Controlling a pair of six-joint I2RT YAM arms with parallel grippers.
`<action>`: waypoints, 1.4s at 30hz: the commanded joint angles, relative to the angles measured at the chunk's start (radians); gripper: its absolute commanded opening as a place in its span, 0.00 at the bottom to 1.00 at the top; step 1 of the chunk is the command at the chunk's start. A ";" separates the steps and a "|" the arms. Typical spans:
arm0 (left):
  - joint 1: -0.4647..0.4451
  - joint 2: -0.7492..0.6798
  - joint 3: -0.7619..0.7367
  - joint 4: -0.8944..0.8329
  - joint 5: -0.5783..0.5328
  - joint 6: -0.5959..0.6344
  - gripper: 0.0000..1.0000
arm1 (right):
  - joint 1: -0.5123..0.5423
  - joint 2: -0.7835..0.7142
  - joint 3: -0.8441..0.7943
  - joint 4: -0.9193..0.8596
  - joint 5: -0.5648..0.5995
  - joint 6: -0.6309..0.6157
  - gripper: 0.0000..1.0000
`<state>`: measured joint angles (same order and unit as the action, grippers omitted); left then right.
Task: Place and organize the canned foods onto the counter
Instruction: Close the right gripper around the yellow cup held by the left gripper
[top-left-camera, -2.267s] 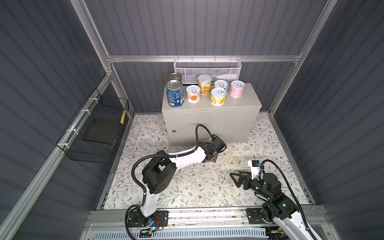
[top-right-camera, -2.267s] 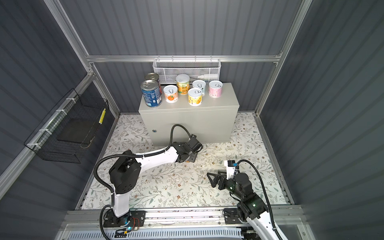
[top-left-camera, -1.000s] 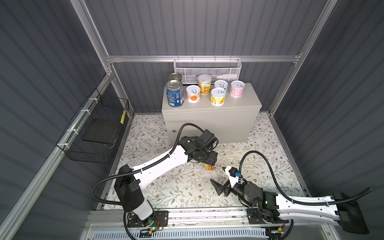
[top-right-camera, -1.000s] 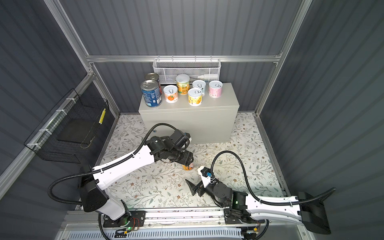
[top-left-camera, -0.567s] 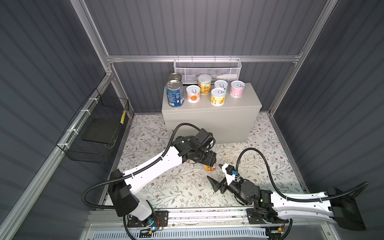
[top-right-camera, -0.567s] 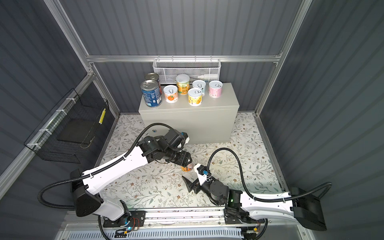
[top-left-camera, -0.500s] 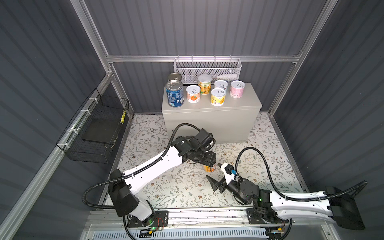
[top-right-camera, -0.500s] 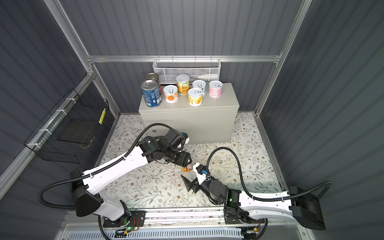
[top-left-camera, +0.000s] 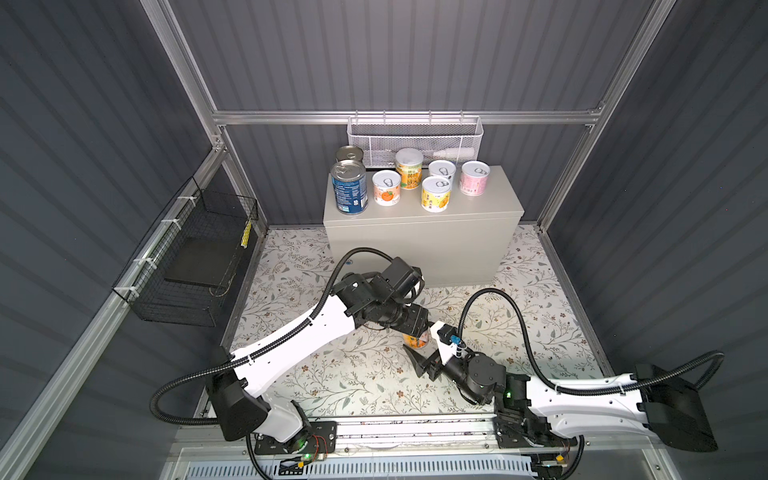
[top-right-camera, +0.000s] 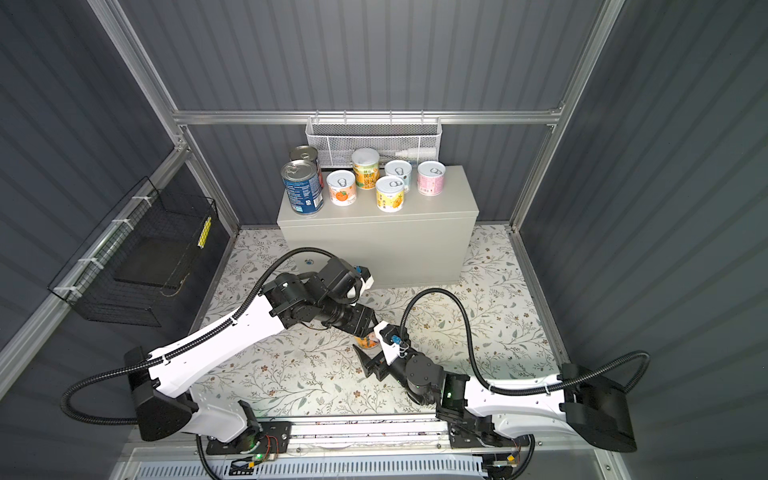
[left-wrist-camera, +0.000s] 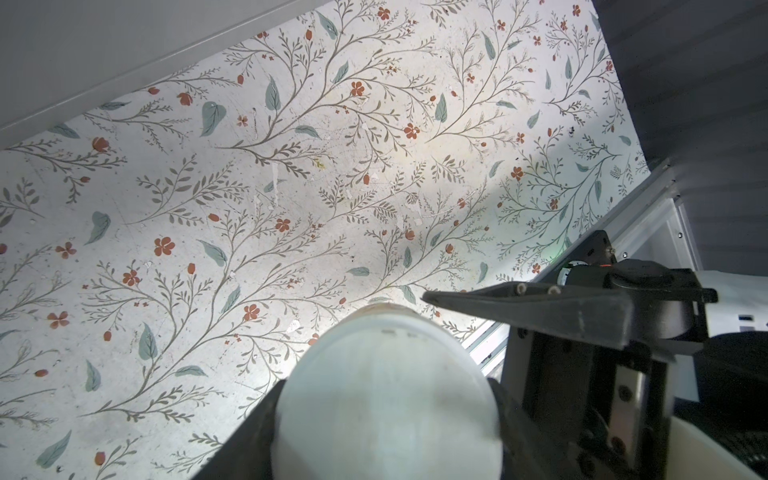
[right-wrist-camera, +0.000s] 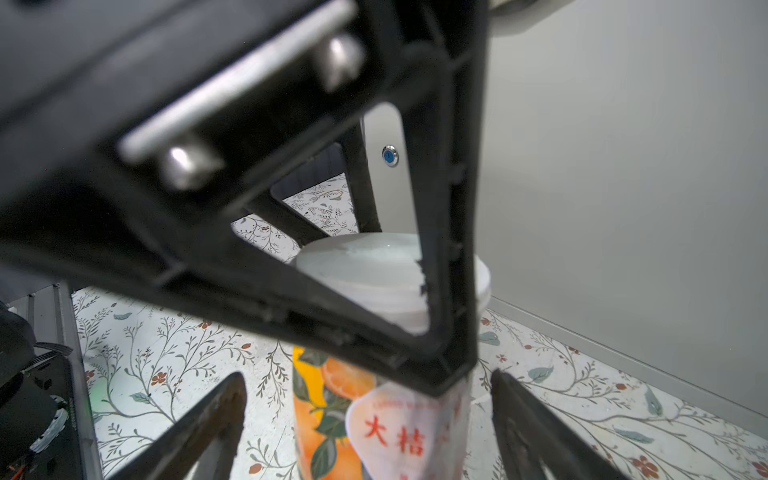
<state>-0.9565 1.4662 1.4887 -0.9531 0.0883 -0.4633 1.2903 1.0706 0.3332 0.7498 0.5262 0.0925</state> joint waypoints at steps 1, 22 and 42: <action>-0.007 -0.040 0.015 -0.006 0.034 0.020 0.43 | 0.002 0.004 0.023 0.055 0.020 -0.011 0.91; -0.007 -0.084 -0.023 0.008 0.075 -0.001 0.43 | -0.009 0.099 0.085 0.075 -0.003 -0.020 0.81; 0.009 -0.089 -0.050 0.005 0.018 0.030 0.79 | -0.009 0.055 0.056 0.123 0.003 -0.014 0.61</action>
<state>-0.9550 1.3987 1.4464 -0.9398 0.1314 -0.4583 1.2816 1.1549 0.3904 0.7956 0.5194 0.0780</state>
